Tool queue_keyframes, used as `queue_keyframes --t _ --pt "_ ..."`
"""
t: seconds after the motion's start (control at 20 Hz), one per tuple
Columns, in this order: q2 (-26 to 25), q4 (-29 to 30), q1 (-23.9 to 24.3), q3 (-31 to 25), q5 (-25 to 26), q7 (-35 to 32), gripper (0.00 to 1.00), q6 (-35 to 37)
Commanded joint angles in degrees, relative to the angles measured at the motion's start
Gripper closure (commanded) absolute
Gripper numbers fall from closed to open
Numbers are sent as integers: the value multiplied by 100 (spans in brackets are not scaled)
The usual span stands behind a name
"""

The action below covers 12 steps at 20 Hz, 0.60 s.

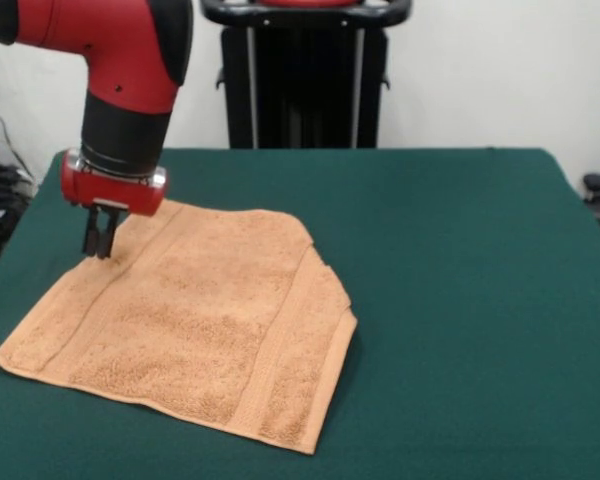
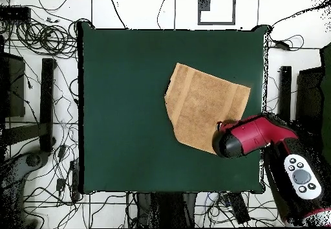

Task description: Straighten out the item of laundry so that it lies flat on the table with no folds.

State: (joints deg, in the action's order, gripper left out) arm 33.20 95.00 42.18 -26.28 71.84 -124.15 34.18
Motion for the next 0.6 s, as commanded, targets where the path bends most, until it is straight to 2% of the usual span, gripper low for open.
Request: queue_keyframes --t 0.05,0.35,0.6 --pt "-206 318 841 -611 -1399 1388 100 227" --pt "62 382 622 -546 -1585 1353 100 355" --pt "200 515 338 -398 -1663 909 100 343"
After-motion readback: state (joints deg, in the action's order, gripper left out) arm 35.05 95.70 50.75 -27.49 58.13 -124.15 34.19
